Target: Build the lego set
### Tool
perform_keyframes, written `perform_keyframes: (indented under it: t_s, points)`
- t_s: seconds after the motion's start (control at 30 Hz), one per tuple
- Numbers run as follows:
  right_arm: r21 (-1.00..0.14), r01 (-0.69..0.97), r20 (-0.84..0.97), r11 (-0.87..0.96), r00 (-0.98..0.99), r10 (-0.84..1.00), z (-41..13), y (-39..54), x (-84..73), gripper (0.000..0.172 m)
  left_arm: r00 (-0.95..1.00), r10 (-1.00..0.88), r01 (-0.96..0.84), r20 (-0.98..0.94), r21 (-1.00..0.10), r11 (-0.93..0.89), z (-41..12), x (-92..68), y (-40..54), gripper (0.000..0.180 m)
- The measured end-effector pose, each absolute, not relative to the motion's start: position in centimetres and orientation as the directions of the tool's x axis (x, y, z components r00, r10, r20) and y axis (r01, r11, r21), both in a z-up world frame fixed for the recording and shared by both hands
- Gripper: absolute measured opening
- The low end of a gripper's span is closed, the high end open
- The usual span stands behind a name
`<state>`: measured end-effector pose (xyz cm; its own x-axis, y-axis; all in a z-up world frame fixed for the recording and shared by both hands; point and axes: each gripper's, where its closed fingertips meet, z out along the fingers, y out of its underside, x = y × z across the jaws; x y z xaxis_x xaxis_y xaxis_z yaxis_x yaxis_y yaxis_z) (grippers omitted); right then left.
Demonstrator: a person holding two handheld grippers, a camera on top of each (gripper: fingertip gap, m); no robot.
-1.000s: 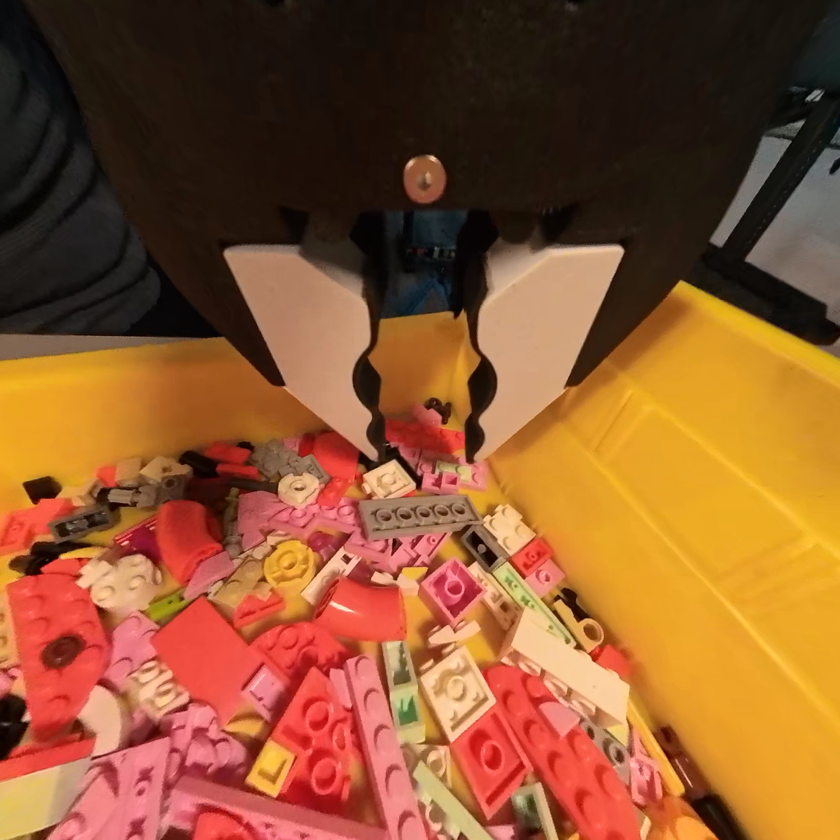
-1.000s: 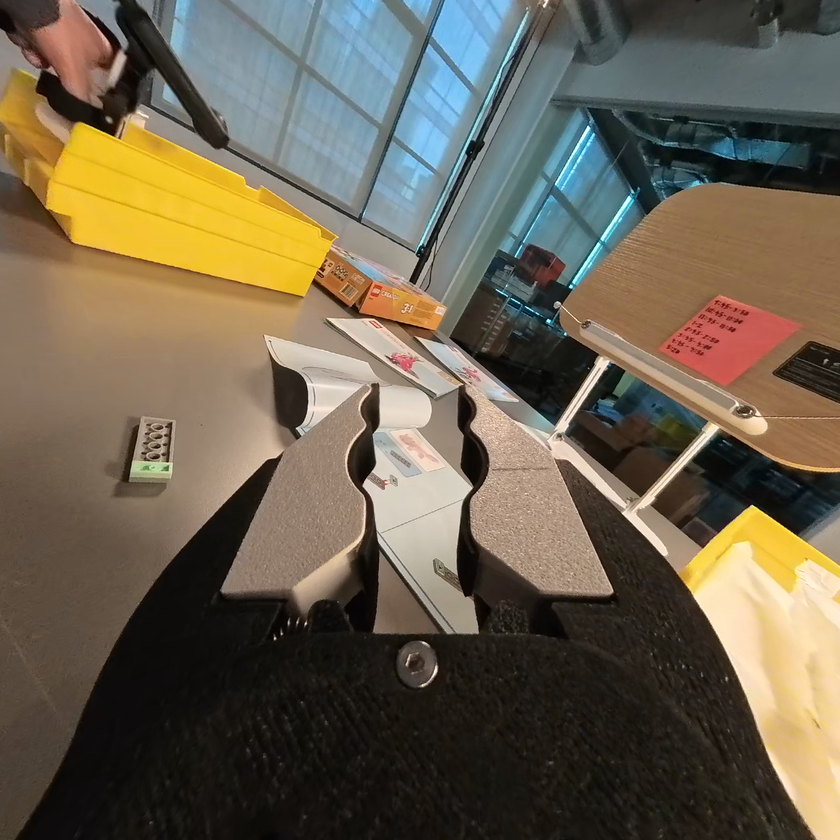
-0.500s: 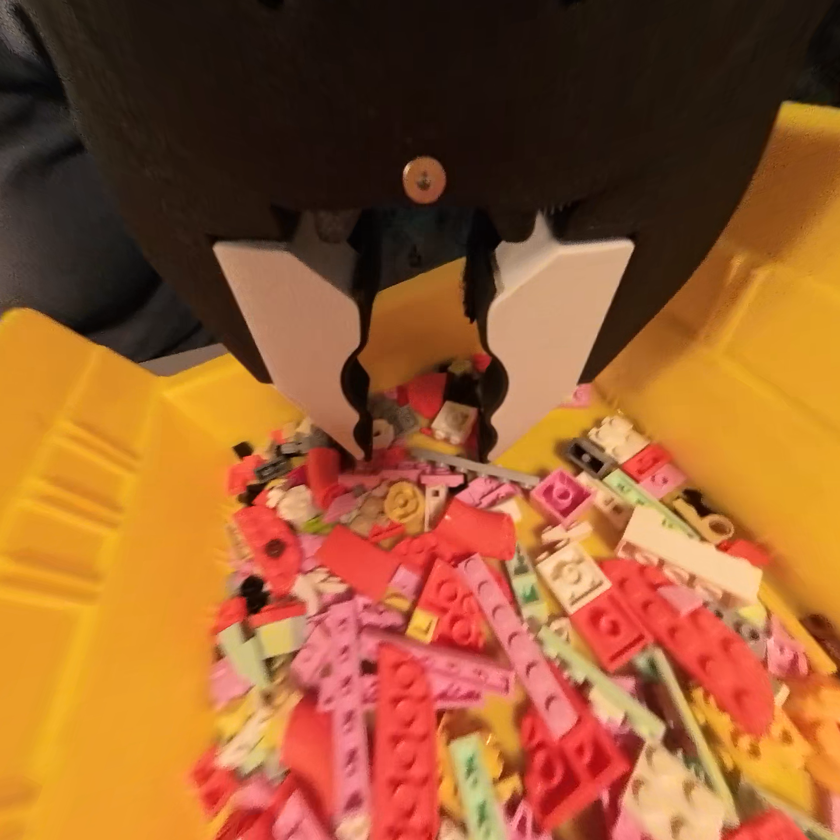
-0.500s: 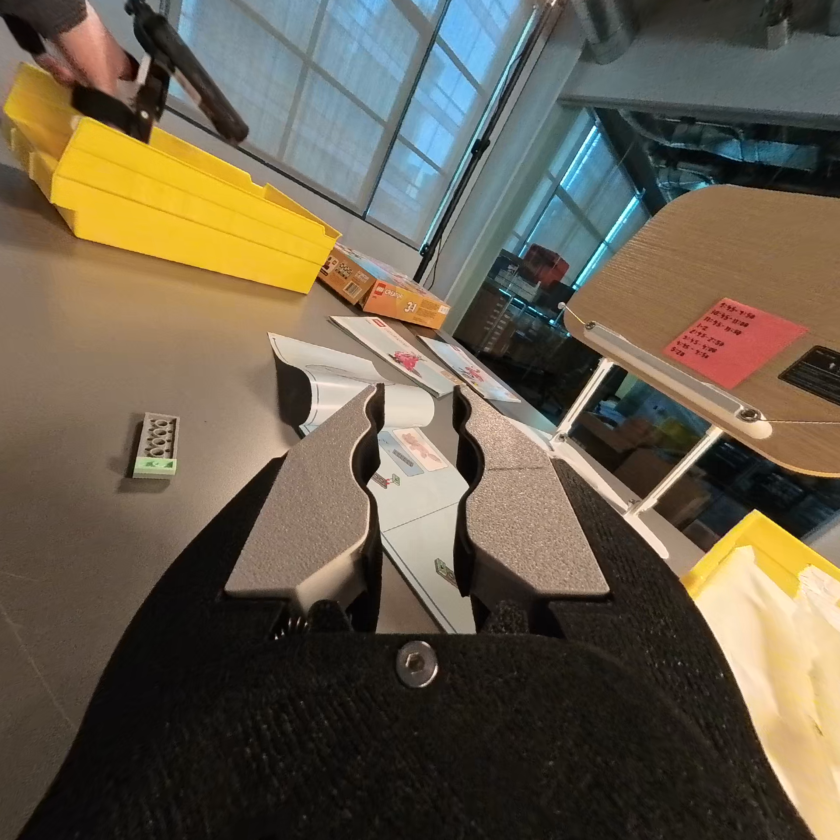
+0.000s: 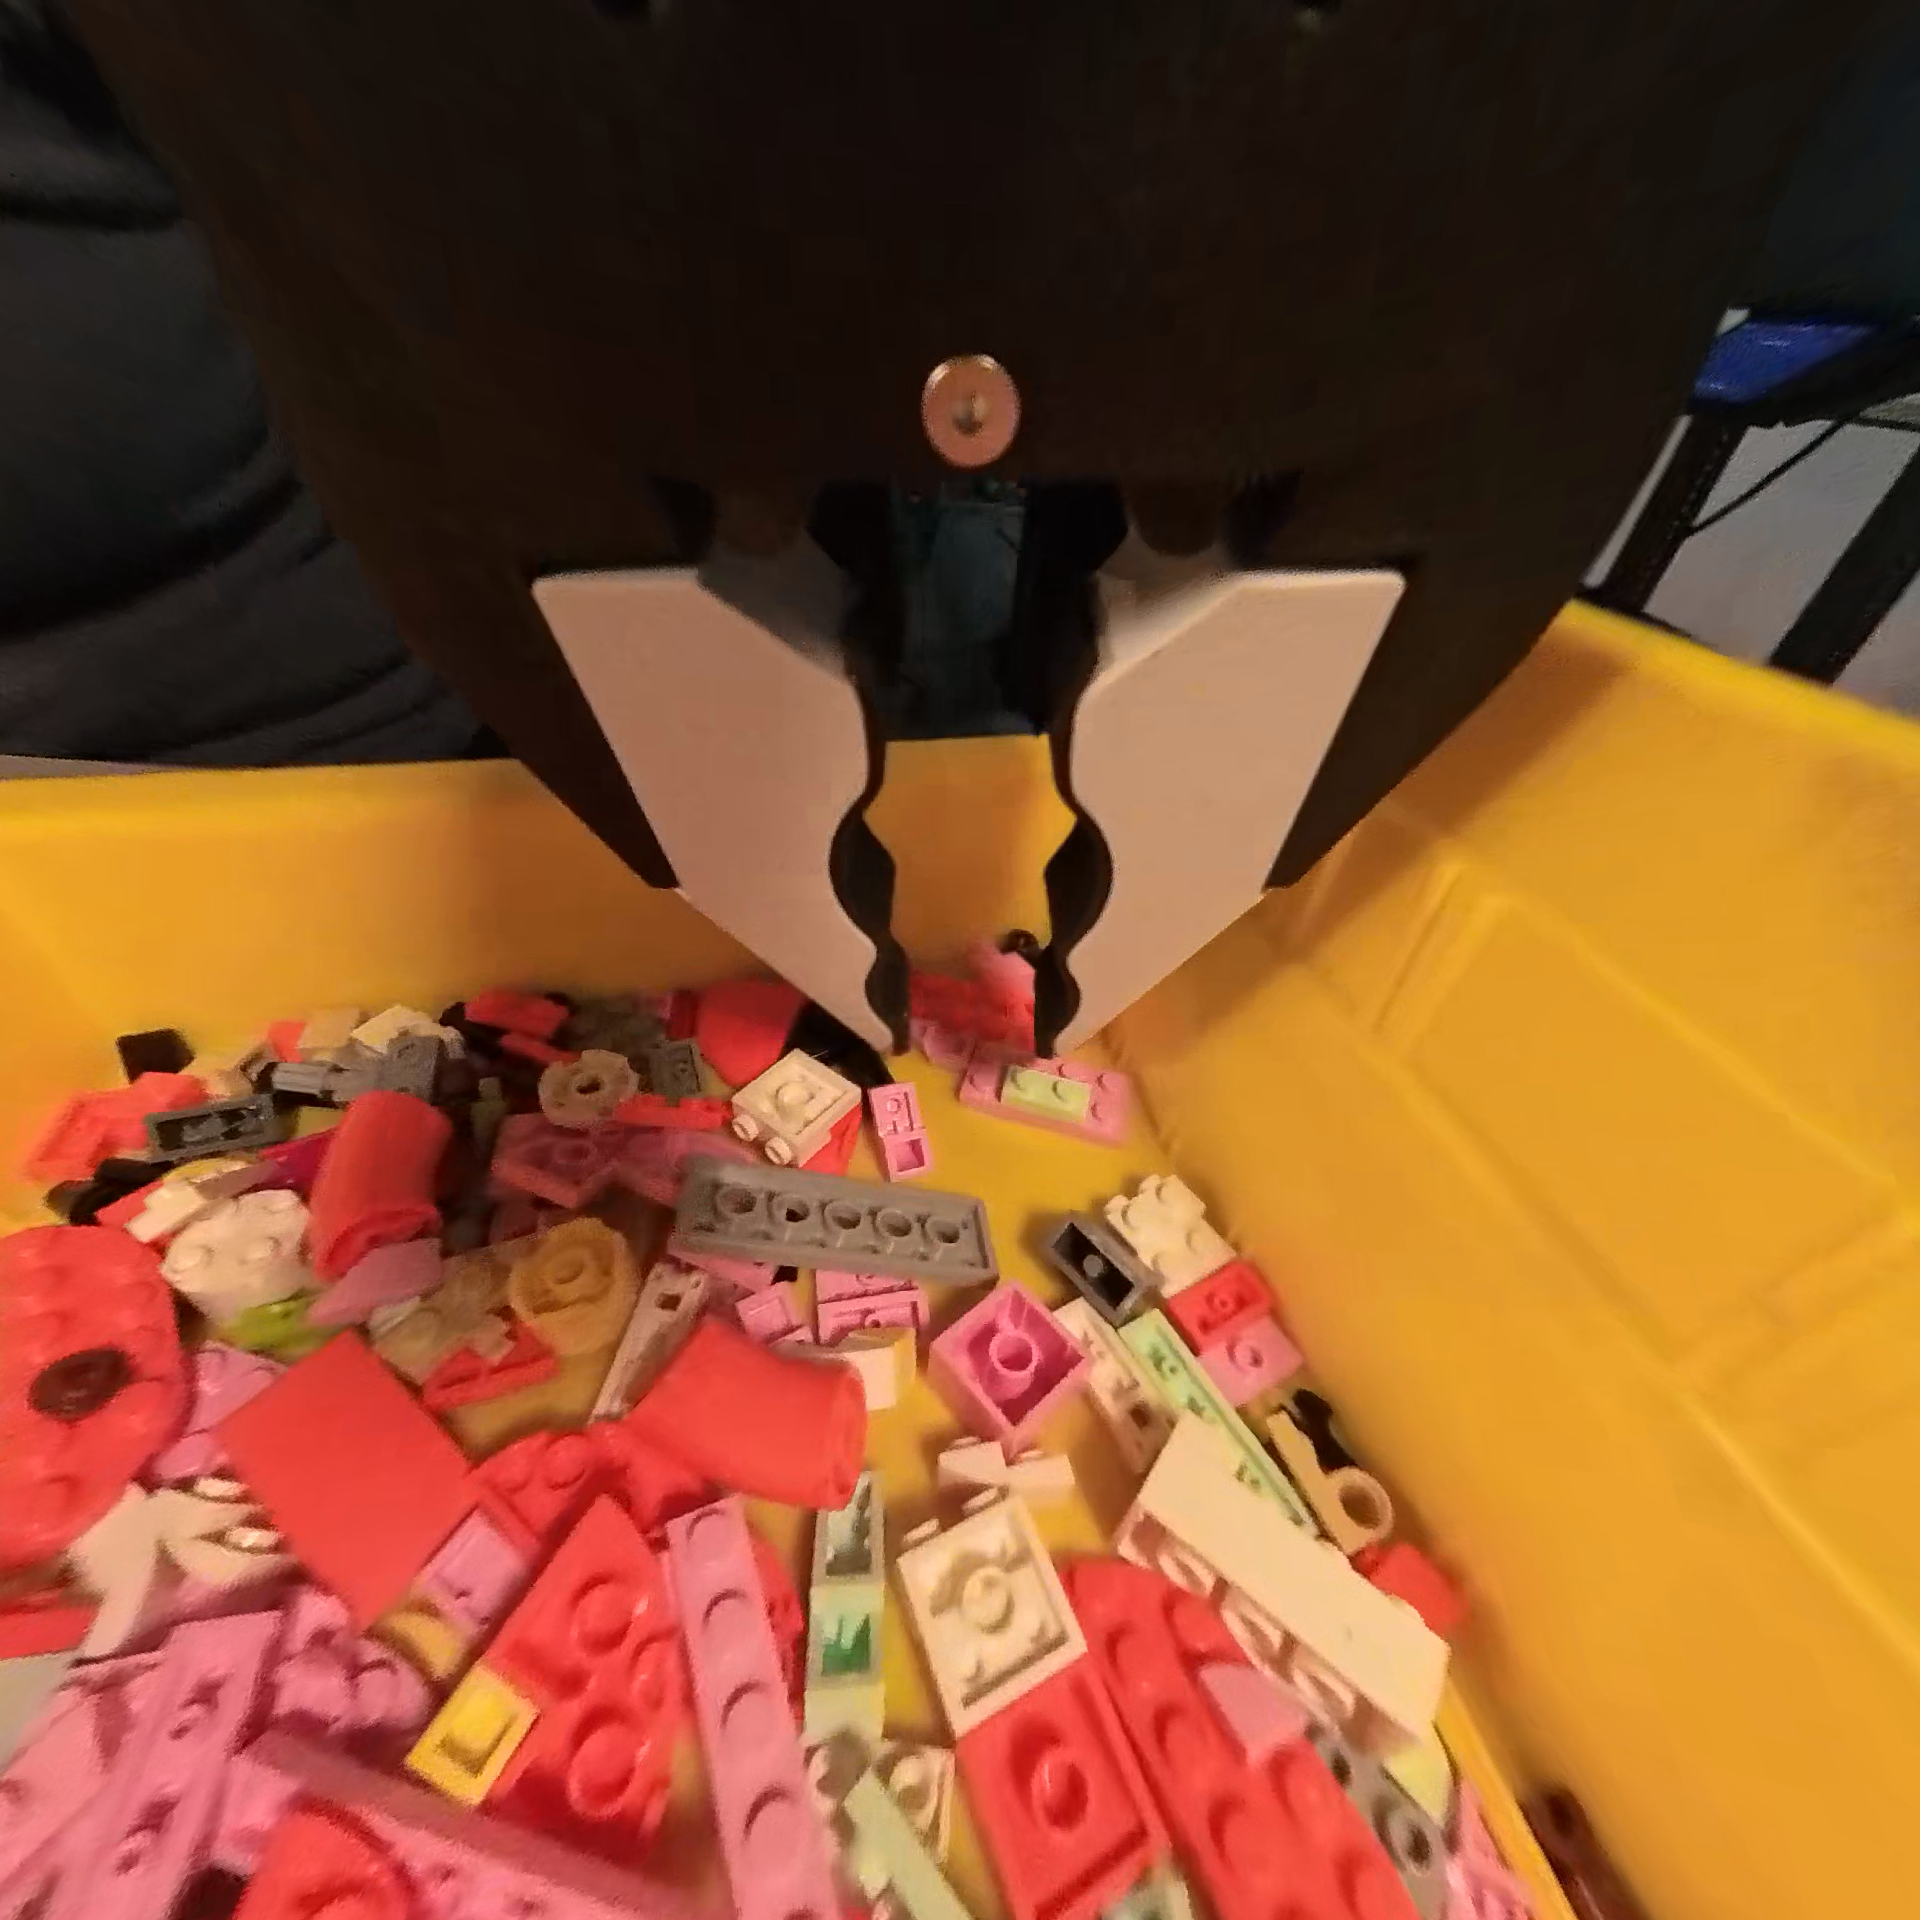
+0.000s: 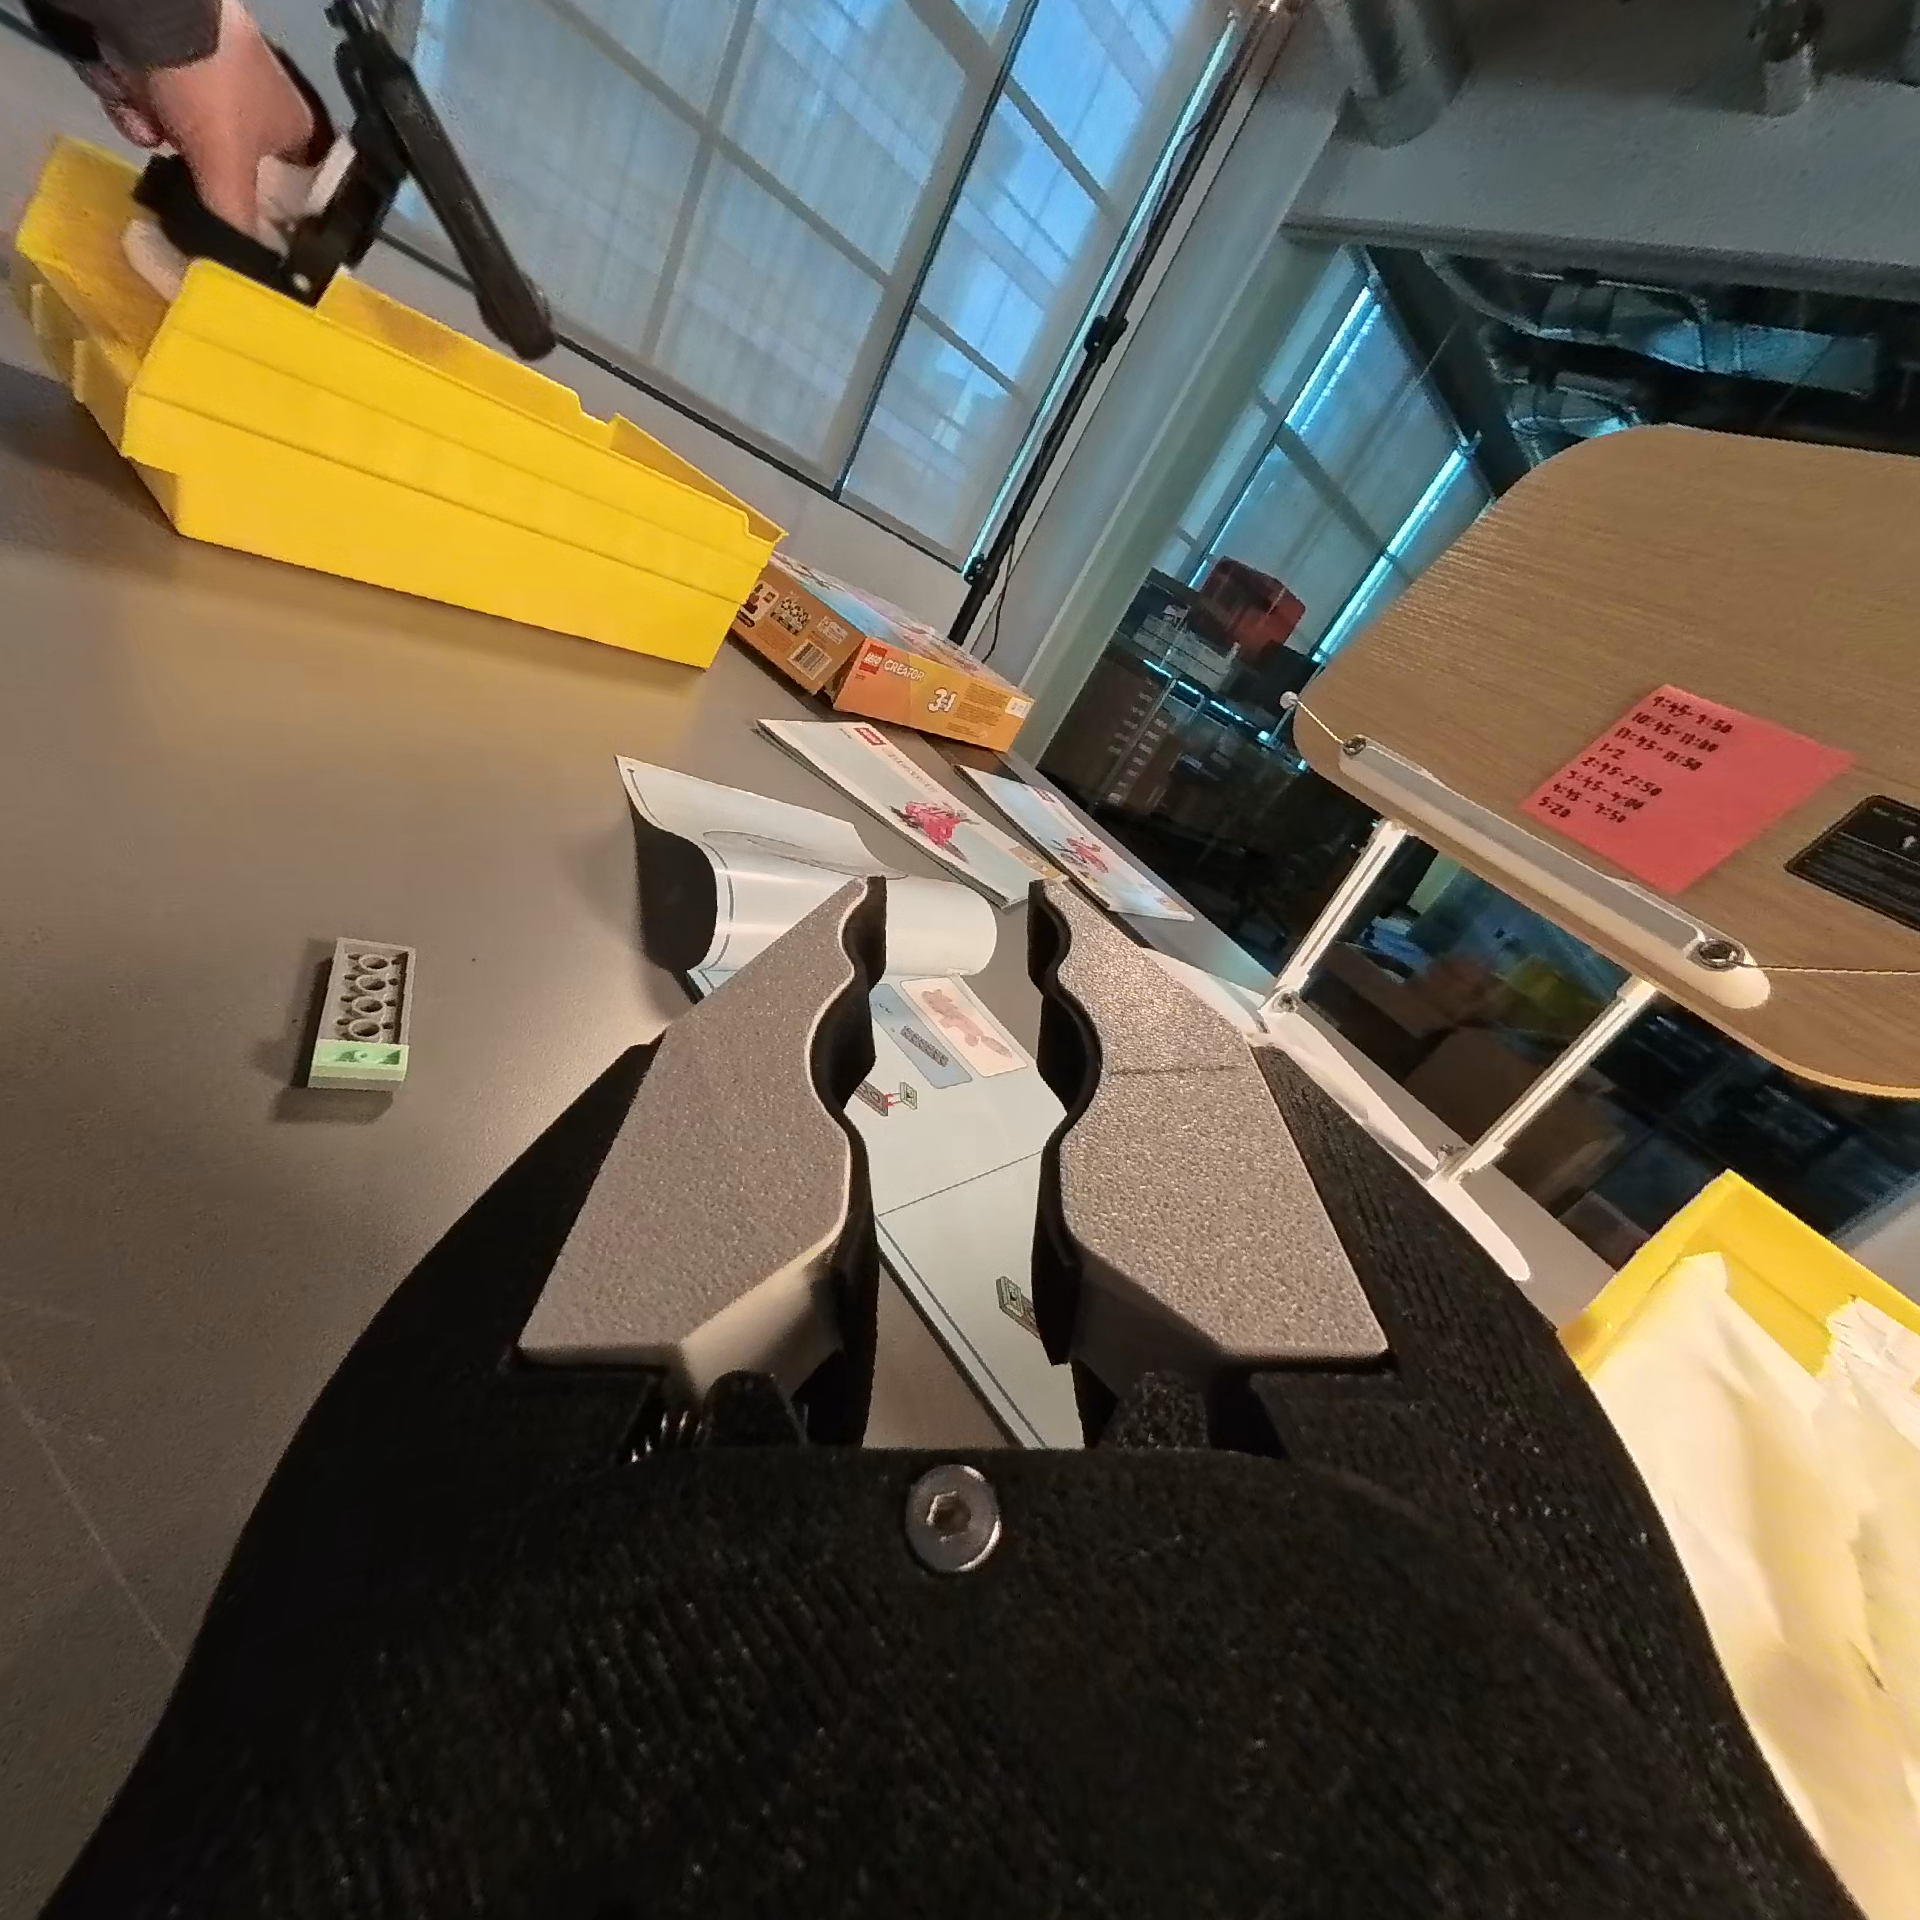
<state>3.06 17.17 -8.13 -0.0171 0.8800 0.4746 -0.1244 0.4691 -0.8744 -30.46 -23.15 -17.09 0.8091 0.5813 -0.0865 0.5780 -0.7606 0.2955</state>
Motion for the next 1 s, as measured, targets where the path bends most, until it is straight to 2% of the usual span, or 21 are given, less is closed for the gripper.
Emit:
perform_keyframes:
  t_s: [0.07,0.17,0.33,0.5,0.77,1.0]
  points:
    - [-0.875,-0.125,0.474,0.468,-0.017,0.880,-8.1,17.2,3.1,0.025,0.796,0.598,0.595,-0.096,0.306,-0.743,-17.6,-30.4,-23.6,0.029]
    - [-0.874,-0.125,0.475,0.469,-0.018,0.880,-8.1,17.1,3.1,0.024,0.793,0.600,0.604,-0.107,0.278,-0.747,-17.9,-30.8,-23.6,0.029]
    - [-0.872,-0.124,0.479,0.473,-0.019,0.878,-8.1,17.1,3.0,0.024,0.809,0.588,0.585,0.010,0.082,-0.807,-17.5,-31.2,-20.3,0.018]
    - [-0.872,-0.124,0.479,0.473,-0.019,0.878,-8.1,17.1,3.0,0.023,0.785,0.618,0.619,-0.044,0.108,-0.778,-17.9,-31.7,-21.5,0.030]
    - [-0.871,-0.123,0.481,0.475,-0.021,0.876,-8.2,17.0,3.0,0.022,0.818,0.575,0.575,0.003,-0.035,-0.817,-17.9,-32.5,-20.0,0.035]
    - [-0.870,-0.121,0.484,0.479,-0.021,0.875,-8.2,17.0,3.0,0.021,0.858,0.513,0.514,0.028,-0.063,-0.855,-18.0,-32.2,-19.5,0.039]
